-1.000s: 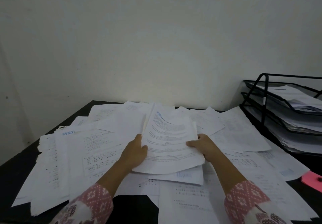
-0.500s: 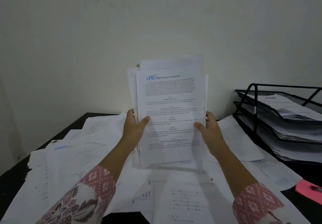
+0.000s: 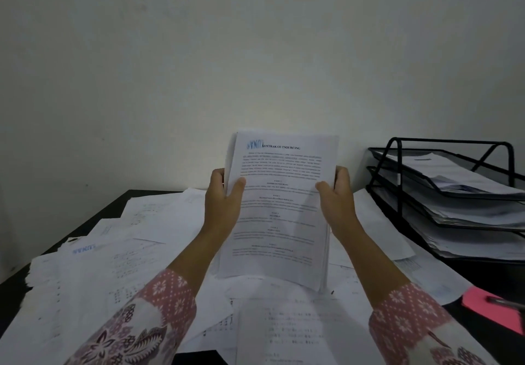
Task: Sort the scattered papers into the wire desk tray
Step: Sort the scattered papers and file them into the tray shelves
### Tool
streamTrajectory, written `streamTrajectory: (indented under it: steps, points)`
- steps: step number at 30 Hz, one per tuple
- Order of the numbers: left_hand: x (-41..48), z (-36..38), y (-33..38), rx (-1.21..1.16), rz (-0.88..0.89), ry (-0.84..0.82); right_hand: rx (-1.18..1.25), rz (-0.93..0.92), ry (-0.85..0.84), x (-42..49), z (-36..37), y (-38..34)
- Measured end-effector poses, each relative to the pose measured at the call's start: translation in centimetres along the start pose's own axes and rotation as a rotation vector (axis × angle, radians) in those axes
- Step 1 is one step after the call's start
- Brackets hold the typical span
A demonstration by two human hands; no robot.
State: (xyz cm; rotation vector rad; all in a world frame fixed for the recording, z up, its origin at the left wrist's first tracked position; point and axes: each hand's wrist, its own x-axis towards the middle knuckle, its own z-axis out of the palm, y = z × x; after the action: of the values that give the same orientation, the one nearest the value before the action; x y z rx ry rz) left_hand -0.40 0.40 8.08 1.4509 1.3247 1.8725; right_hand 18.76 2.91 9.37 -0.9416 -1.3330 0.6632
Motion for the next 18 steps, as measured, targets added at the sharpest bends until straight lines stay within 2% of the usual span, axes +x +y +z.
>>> streamTrajectory:
  steps: [11, 18]
  points:
    - [-0.5, 0.7, -0.6, 0.02, -0.071, -0.065, 0.012, 0.082, -0.053, -0.5, -0.4, 0.3]
    - [-0.8, 2.8, 1.6, -0.092, -0.05, -0.046, 0.008, 0.008, 0.053, 0.4, -3.7, -1.8]
